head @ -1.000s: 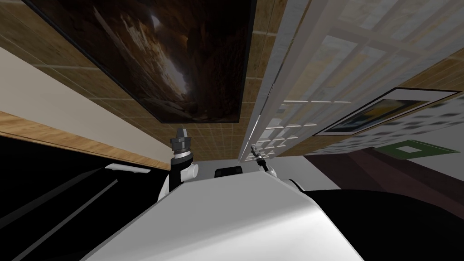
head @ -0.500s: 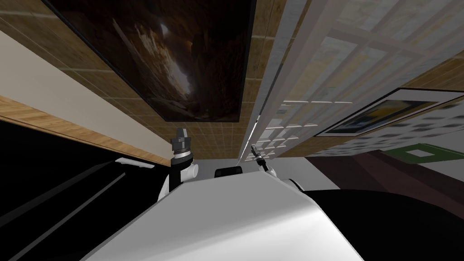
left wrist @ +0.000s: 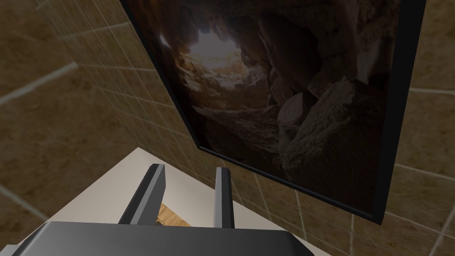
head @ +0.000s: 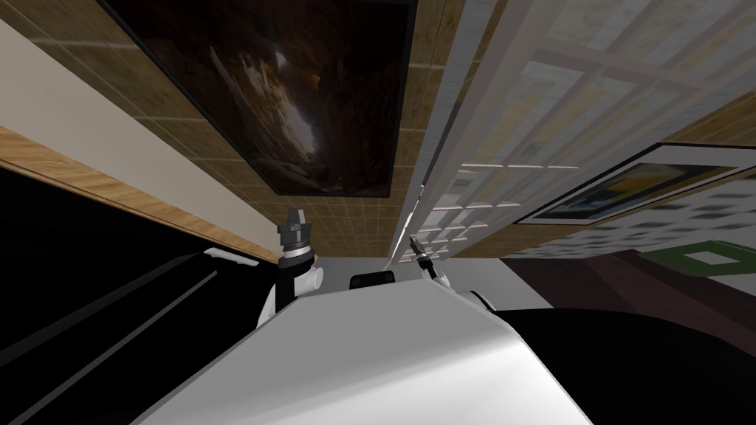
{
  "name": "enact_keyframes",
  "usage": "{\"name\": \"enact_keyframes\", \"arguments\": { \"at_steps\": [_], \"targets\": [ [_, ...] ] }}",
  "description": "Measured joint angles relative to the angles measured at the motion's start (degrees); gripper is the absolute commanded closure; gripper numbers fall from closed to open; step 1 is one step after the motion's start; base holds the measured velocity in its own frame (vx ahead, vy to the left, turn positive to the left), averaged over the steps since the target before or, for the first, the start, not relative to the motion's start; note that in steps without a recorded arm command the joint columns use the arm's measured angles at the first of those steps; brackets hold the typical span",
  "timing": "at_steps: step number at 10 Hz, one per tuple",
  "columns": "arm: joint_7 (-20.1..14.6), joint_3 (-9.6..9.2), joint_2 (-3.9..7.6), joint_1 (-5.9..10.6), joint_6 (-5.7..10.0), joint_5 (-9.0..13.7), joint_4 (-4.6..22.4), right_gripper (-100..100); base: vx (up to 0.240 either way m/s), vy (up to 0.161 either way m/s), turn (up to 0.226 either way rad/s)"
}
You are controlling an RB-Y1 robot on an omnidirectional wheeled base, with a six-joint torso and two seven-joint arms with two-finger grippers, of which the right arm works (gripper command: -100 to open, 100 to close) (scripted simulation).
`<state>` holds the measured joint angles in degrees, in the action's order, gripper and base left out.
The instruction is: Pull the door open
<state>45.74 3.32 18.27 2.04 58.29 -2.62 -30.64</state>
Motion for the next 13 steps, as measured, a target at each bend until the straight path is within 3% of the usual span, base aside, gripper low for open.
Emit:
{"name": "enact_keyframes", "arguments": {
  "at_steps": [13],
  "targets": [
    [-17.99,-1.32,0.0,-0.04,-1.1,4.62,-1.04,100,-0.032,-0.018,0.047]
  ]
}}
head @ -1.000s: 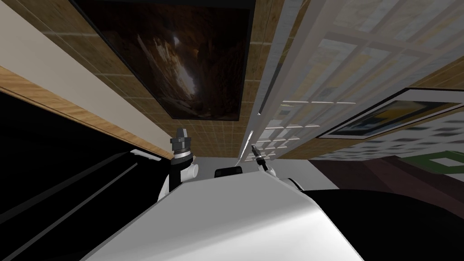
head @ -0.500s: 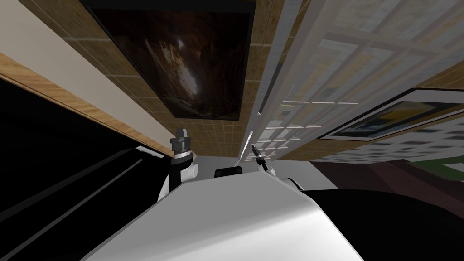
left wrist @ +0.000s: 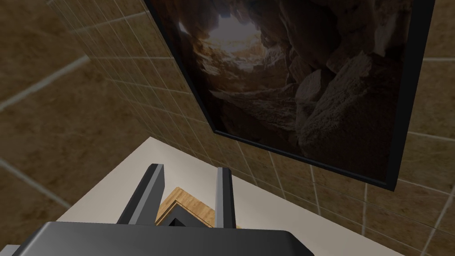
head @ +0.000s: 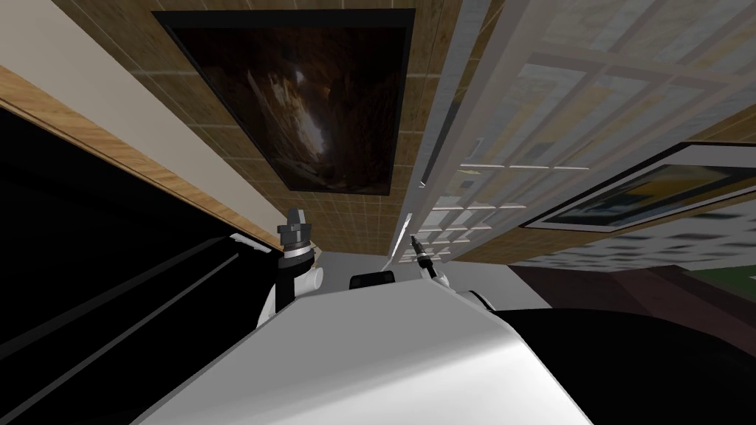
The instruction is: Pull the door open
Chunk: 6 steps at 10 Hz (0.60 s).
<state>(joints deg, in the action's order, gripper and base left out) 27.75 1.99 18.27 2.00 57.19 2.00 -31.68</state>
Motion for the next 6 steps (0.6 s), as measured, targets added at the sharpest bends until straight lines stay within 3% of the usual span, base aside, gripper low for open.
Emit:
{"name": "enact_keyframes", "arguments": {
  "at_steps": [5,6],
  "targets": [
    [-6.78,-0.45,0.03,1.01,0.63,1.72,1.68,100,-0.03,-0.017,0.048],
    [-7.86,-0.53,0.04,0.18,-0.24,1.92,-0.01,100,-0.022,-0.014,0.042]
  ]
}}
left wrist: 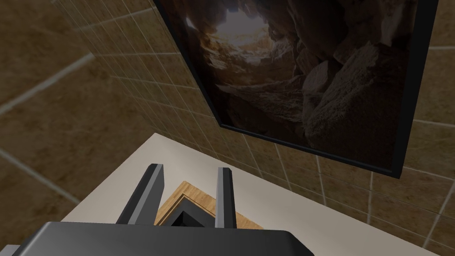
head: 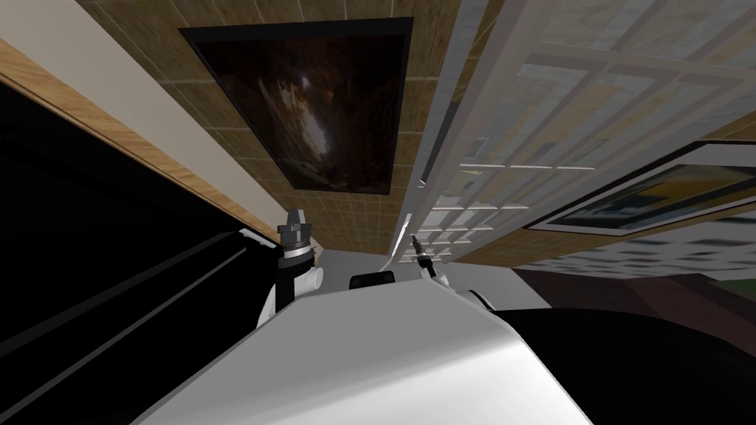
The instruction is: Pull the door open
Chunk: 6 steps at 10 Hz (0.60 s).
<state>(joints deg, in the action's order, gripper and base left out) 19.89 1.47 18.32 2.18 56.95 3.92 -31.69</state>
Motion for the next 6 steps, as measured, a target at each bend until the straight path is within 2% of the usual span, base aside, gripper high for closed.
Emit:
{"name": "enact_keyframes", "arguments": {
  "at_steps": [1,3,4,5,6],
  "targets": [
    [-1.4,-0.09,-0.02,0.29,-0.13,0.37,0.36,100,-0.033,-0.024,0.08],
    [-4.25,-0.29,-0.02,-0.57,-1.03,1.17,-1.38,100,-0.027,-0.015,0.022],
    [-5.0,-0.38,0.04,-0.24,-0.78,1.22,-0.74,100,-0.02,-0.009,0.036],
    [-6.29,-0.46,0.06,0.68,0.1,1.57,1.12,100,-0.041,-0.024,0.059],
    [-7.85,-0.57,0.02,0.4,-0.1,2.12,0.55,100,-0.032,-0.024,0.05]
  ]
}}
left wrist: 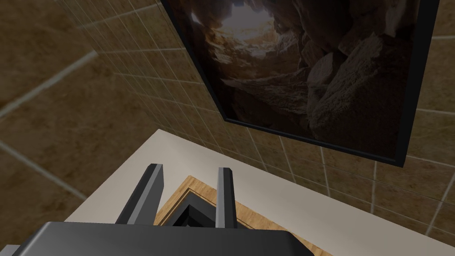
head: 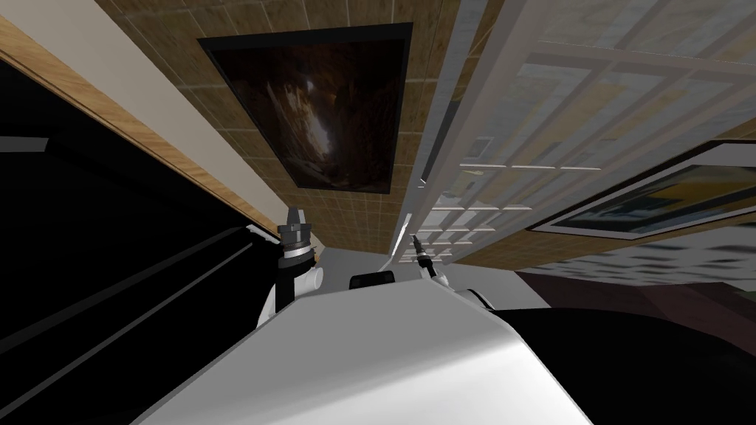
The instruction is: Pull the door open
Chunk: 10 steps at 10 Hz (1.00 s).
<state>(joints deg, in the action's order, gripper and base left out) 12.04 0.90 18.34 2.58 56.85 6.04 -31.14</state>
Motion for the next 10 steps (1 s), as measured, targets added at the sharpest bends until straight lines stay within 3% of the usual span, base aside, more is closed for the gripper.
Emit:
{"name": "enact_keyframes", "arguments": {
  "at_steps": [3,5,9,10],
  "targets": [
    [-3.62,-0.24,-0.15,-1.48,-1.96,0.89,-3.17,100,-0.022,-0.014,0.028],
    [-5.31,-0.33,-0.12,-0.42,-0.89,1.3,-0.97,100,-0.032,-0.013,0.078],
    [-10.95,-0.78,-0.07,-0.12,-0.84,2.72,-0.4,100,-0.031,-0.018,0.038],
    [-12.31,-0.88,-0.08,-0.71,-1.43,3.14,-1.5,100,-0.026,-0.02,0.035]
  ]
}}
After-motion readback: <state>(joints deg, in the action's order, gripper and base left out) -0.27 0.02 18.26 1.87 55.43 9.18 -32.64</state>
